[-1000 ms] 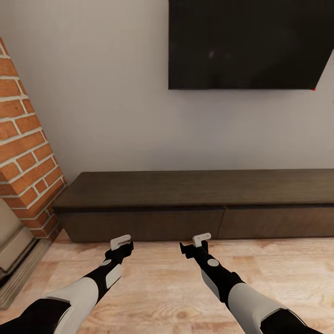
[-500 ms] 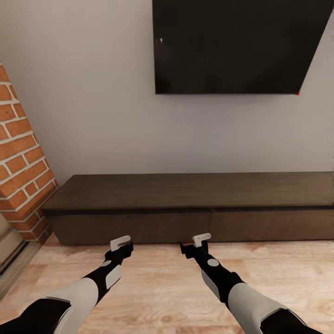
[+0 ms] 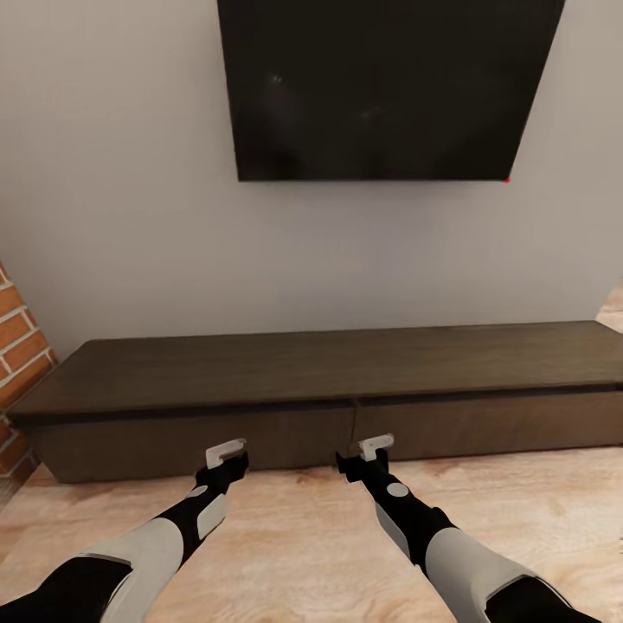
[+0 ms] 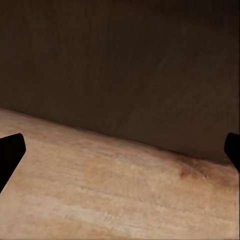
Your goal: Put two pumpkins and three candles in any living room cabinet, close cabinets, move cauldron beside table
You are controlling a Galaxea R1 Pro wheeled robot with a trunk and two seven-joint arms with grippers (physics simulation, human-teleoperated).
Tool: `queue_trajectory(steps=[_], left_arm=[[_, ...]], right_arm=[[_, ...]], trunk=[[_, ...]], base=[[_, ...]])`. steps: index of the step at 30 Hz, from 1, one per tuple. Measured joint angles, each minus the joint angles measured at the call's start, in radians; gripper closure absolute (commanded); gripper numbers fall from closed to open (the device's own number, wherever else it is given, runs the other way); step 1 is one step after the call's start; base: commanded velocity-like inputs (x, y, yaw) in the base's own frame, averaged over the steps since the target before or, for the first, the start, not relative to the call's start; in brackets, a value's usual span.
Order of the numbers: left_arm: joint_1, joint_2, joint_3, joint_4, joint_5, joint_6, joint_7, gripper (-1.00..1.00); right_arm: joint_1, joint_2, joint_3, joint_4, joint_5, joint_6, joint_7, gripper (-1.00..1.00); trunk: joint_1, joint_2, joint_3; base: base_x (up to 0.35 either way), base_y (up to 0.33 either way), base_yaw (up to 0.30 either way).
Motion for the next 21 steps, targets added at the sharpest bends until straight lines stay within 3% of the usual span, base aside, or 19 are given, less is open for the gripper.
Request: queue_trajectory(steps=[5,12,18,21], left_arm=[[0.0,0.0,0.0,-0.001,0.0,0.0,0.0,-1.0],[0.0,-0.001,0.0,-0.001,-0.001,-0.001,0.0,-1.0],[0.0,-0.001,0.0,-0.001,0.0,0.0,0.0,-1.0],[0.0,-0.001,0.0,-0.001,0.001,0.0,0.0,-1.0]], right_arm=[[0.0,0.0,0.0,0.0,-0.001,0.0,0.0,-1.0],[0.0,0.0,0.0,-0.001,-0.001,0.0,0.0,-1.0],[0.0,0.0,0.0,-0.001,0.0,0.0,0.0,-1.0],[0.0,0.0,0.0,0.0,0.0,0.0,0.0,-1.0]], trunk=[[0.0,0.0,0.007],[0.0,0.0,0.016],[0.0,0.0,0.019],[0.001,0.0,0.019]], base=[[0.247,-0.083,-0.18],[0.274,0.122,-0.159],[0.067,0.038,-0.027],[-0.163,0.006,-0.004]])
